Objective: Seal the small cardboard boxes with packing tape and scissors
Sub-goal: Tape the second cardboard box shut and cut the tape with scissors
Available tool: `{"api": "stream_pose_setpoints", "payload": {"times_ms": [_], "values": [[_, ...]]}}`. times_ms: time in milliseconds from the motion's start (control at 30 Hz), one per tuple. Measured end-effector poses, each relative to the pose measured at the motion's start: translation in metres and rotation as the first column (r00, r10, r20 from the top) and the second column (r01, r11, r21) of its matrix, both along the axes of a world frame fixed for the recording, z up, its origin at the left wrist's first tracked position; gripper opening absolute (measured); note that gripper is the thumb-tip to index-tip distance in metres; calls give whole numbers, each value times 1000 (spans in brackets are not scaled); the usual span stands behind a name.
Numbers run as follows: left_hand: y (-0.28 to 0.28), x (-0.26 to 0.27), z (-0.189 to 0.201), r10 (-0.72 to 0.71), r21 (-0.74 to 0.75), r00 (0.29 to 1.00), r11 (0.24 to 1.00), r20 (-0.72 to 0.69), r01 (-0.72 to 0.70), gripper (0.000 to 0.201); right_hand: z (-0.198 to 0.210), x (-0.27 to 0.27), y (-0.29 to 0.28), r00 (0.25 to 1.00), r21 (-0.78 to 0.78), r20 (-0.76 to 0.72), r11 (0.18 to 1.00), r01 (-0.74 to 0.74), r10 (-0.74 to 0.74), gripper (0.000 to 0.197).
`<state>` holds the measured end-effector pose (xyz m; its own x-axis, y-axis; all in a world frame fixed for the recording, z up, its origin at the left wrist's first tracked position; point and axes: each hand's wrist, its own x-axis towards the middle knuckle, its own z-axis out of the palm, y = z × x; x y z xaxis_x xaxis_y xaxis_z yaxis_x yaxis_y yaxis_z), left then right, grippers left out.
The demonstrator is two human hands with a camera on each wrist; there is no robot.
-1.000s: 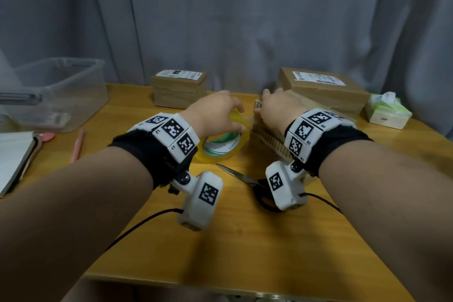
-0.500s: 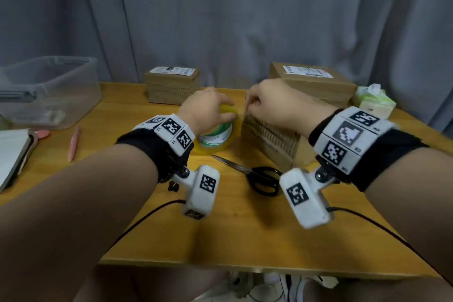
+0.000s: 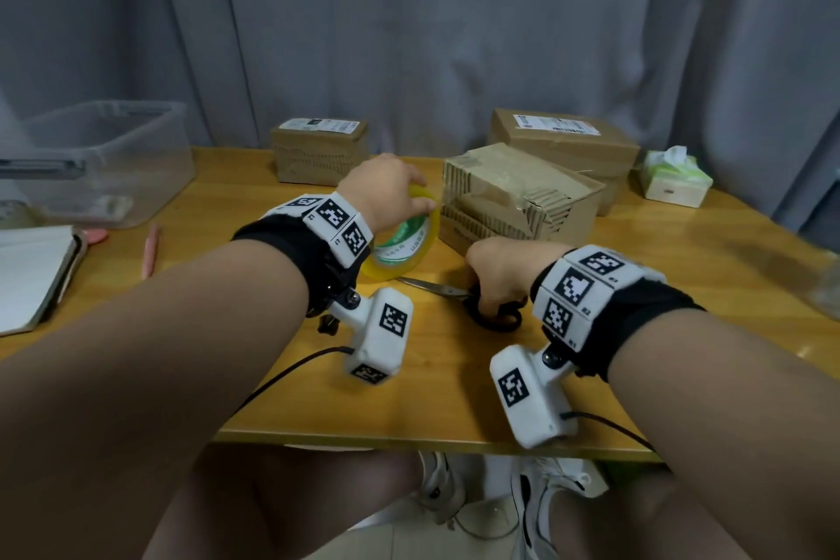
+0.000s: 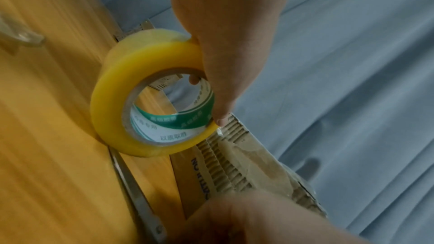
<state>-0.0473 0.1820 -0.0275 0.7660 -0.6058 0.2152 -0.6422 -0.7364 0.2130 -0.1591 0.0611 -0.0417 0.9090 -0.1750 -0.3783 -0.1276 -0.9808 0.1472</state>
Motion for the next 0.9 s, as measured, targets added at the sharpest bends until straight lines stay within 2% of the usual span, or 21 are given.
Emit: {"api": "stream_pose_setpoints", "payload": {"times_ms": [133, 200, 233, 267, 333, 367, 467, 533, 600, 667, 700, 800, 900], "values": [[-1, -5, 2, 2, 70, 1000, 998, -9, -2, 45, 33, -3, 7, 994, -89, 107, 996, -9, 19, 24], [-1, -8, 3, 11, 90, 1000, 996, -20, -9, 44, 51, -5, 10, 993, -175, 119, 985, -4, 25, 8], [-1, -9, 4, 15, 93, 999, 996, -28, -13, 44, 57, -4, 8, 993, -192, 121, 981, 10, 14, 11], [0, -10, 4, 17, 94, 999, 995, -39, -13, 43, 63, -5, 7, 992, -203, 125, 979, 21, 5, 17], [1, -13, 8, 8, 95, 998, 995, -56, -3, 43, 74, -12, 3, 986, -189, 160, 979, 80, -49, 10], [2, -14, 10, -2, 97, 998, 995, -62, 8, 43, 77, -17, -1, 982, -177, 169, 978, 114, -84, 16], [4, -16, 13, -39, 101, 996, 994, -81, 47, 41, 86, -31, -19, 969, -48, 172, 981, 186, -175, 49], [4, -18, 14, -49, 111, 995, 992, -81, 58, 41, 86, -36, -33, 956, 172, 141, 957, 234, -259, 66], [3, -19, 15, -52, 122, 995, 991, -80, 62, 41, 86, -41, -37, 928, 463, 51, 832, 305, -369, 90], [1, -18, 18, -44, 102, 992, 993, -120, 57, 39, 84, -44, -36, 901, 633, -22, 692, 348, -433, 112], [1, -17, 20, -41, 69, 986, 996, -160, 53, 38, 82, -45, -35, 900, 667, -38, 660, 346, -433, 114], [-2, -12, 25, -32, -25, 968, 999, -251, 27, 42, 76, -46, -31, 882, 728, -55, 585, 356, -468, 89], [-7, -3, 29, 0, -42, 964, 999, -266, -12, 38, 64, -42, -27, 862, 759, -122, 513, 401, -493, 73]]}}
